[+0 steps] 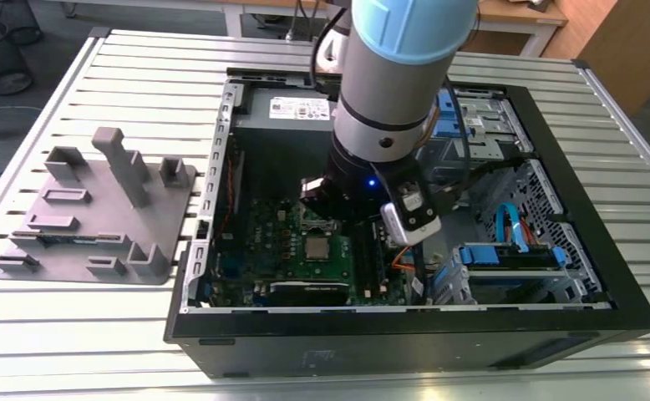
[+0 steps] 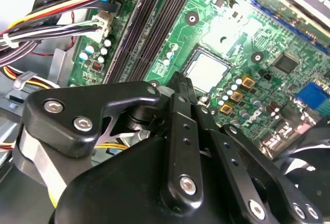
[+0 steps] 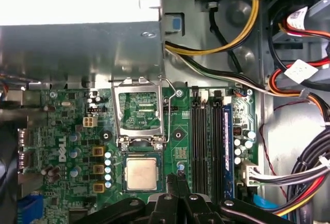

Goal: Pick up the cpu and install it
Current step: 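Close the cpu cover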

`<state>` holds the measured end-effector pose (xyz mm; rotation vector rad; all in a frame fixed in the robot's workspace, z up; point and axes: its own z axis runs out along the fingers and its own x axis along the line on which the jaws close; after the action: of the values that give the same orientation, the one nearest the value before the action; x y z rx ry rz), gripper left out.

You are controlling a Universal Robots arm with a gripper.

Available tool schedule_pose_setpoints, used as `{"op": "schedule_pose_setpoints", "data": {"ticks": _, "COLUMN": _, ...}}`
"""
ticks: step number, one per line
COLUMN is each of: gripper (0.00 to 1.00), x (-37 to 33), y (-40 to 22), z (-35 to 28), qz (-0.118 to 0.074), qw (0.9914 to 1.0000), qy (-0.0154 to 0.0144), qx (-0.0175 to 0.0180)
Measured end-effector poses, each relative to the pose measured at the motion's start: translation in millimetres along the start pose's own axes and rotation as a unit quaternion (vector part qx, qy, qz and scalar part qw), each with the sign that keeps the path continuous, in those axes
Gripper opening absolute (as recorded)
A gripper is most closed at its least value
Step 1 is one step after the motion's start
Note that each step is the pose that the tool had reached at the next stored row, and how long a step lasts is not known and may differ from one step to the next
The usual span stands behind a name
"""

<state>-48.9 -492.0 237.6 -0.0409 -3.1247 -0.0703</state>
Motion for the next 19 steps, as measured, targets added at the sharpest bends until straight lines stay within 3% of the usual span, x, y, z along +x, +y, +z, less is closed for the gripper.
{"op": "schedule_pose_setpoints", "data": {"ticks": 13, "gripper": 0.11, "x": -0.8, "y": 0.1, "z": 0.9, "qz": -0.021, "qw": 0.99978, "qy": 0.0009, "qx": 0.0003}}
{"op": "schedule_pose_setpoints", "data": {"ticks": 17, "gripper": 0.11, "x": -0.9, "y": 0.1, "z": 1.5, "qz": -0.045, "qw": 0.99898, "qy": 0.002, "qx": 0.0006}}
{"op": "schedule_pose_setpoints", "data": {"ticks": 19, "gripper": 0.11, "x": -0.9, "y": 0.1, "z": 2.0, "qz": -0.061, "qw": 0.99811, "qy": 0.0025, "qx": 0.0009}}
